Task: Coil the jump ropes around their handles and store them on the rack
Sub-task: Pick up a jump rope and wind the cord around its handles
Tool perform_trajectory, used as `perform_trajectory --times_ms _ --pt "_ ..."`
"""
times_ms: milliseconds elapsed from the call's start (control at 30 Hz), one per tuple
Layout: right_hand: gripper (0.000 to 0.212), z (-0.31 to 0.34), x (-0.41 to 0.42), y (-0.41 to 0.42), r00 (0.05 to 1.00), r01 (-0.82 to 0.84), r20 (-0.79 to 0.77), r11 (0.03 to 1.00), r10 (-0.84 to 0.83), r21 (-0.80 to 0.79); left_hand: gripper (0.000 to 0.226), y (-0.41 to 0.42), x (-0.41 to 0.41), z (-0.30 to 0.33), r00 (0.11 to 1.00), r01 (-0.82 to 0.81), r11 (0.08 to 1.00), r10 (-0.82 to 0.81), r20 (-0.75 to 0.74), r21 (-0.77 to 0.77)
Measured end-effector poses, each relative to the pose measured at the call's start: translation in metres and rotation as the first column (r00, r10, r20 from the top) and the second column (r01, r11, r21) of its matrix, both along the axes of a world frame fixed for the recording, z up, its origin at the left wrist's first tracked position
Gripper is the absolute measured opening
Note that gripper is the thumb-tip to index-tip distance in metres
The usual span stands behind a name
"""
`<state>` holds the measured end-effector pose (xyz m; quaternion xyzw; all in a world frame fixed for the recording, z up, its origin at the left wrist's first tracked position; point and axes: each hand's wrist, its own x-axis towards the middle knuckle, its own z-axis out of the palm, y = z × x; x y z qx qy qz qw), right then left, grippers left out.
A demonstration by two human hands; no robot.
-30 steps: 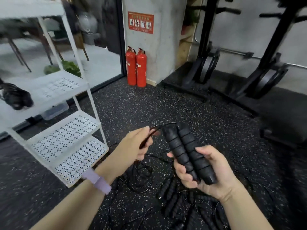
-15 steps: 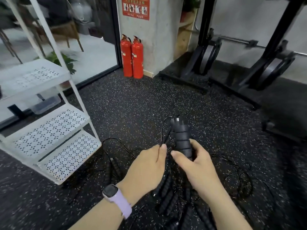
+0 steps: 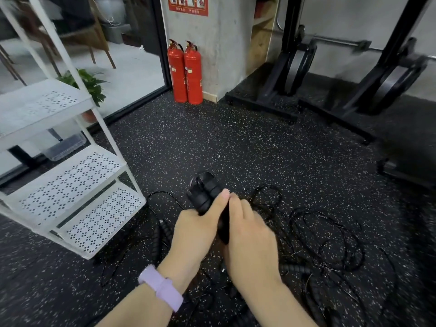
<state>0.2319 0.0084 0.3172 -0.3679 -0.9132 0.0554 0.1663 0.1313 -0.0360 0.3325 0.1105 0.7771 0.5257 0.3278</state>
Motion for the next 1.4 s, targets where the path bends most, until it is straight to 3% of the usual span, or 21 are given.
perform_trajectory --times_ms 33,100,200,233,267,333,367,433,500,633,800,900,967,1000,1067,1133,1233,1300,1367,1400 --pt "0.082 -0.001 -0.002 -0.002 0.999 -0.037 -0.005 0.999 0.037 -0.033 0.055 -0.001 -0.002 0.001 0.997 -0.045 0.998 0.043 0.057 0.037" --pt "0.091 0.000 0.000 -0.002 0.992 -0.120 -0.078 0.954 0.102 -0.273 0.051 -0.003 -0.005 0.000 0.993 -0.067 0.994 0.058 0.099 0.087" --pt "0.072 0.005 0.009 0.009 0.934 -0.274 -0.355 0.701 0.032 -0.658 0.043 -0.007 -0.012 0.002 0.996 -0.004 0.993 -0.007 0.093 0.120" --pt "0.059 0.007 0.012 0.012 0.901 -0.311 -0.428 0.588 -0.067 -0.747 0.043 -0.008 -0.013 0.005 0.993 0.042 0.988 -0.057 0.101 0.147" --pt "0.049 0.011 0.015 0.015 0.860 -0.358 -0.466 0.406 -0.206 -0.840 0.045 -0.009 -0.014 0.007 0.986 0.098 0.979 -0.120 0.114 0.181" --pt "0.063 0.017 0.017 0.020 0.809 -0.497 -0.432 -0.072 -0.398 -0.865 0.052 -0.010 -0.015 0.011 0.962 0.211 0.946 -0.246 0.120 0.246" --pt "0.075 0.020 0.017 0.022 0.830 -0.507 -0.385 -0.257 -0.404 -0.823 0.053 -0.011 -0.014 0.013 0.951 0.256 0.925 -0.293 0.099 0.280" --pt "0.082 0.023 0.015 0.024 0.869 -0.487 -0.362 -0.457 -0.336 -0.745 0.051 -0.015 -0.016 0.017 0.930 0.316 0.881 -0.361 0.070 0.353" --pt "0.074 0.023 0.013 0.025 0.861 -0.508 -0.398 -0.516 -0.316 -0.690 0.049 -0.017 -0.019 0.018 0.908 0.359 0.840 -0.415 0.056 0.407" --pt "0.071 0.022 0.009 0.028 0.842 -0.538 -0.473 -0.470 -0.261 -0.699 0.028 -0.019 -0.030 0.022 0.865 0.483 0.771 -0.494 -0.089 0.416" --pt "0.059 0.023 0.007 0.028 0.831 -0.543 -0.487 -0.198 -0.269 -0.816 0.035 -0.025 -0.040 0.019 0.819 0.571 0.781 -0.519 -0.245 0.255" --pt "0.034 0.026 0.008 0.029 0.839 -0.478 -0.466 0.028 -0.281 -0.878 0.066 -0.028 -0.043 0.013 0.804 0.576 0.808 -0.535 -0.258 0.120" --pt "0.037 0.023 0.007 0.026 0.858 -0.375 -0.428 0.223 -0.285 -0.900 0.072 -0.028 -0.039 0.011 0.830 0.540 0.840 -0.519 -0.206 0.060" --pt "0.043 0.022 0.006 0.022 0.878 -0.285 -0.396 0.372 -0.269 -0.884 0.071 -0.027 -0.037 0.011 0.859 0.494 0.869 -0.482 -0.171 0.031" --pt "0.051 0.017 0.003 0.013 0.913 -0.100 -0.335 0.670 -0.232 -0.735 0.063 -0.024 -0.034 0.009 0.920 0.379 0.925 -0.376 -0.111 0.007" --pt "0.057 0.015 -0.001 0.007 0.938 0.025 -0.267 0.811 -0.221 -0.584 0.054 -0.021 -0.034 0.007 0.946 0.316 0.949 -0.314 -0.087 0.016" --pt "0.067 0.015 -0.008 -0.001 0.971 0.173 -0.085 0.904 -0.223 -0.390 0.041 -0.022 -0.037 0.008 0.948 0.310 0.948 -0.302 -0.105 0.068" --pt "0.073 0.015 -0.010 -0.002 0.970 0.182 -0.078 0.903 -0.229 -0.389 0.038 -0.023 -0.041 0.006 0.937 0.332 0.938 -0.317 -0.144 0.094" --pt "0.075 0.015 -0.003 0.008 0.953 0.067 -0.194 0.784 -0.234 -0.618 0.040 -0.024 -0.044 0.006 0.911 0.386 0.917 -0.362 -0.198 0.099" --pt "0.074 0.017 0.001 0.015 0.935 -0.064 -0.257 0.596 -0.245 -0.800 0.041 -0.025 -0.046 0.007 0.886 0.434 0.896 -0.405 -0.226 0.097"
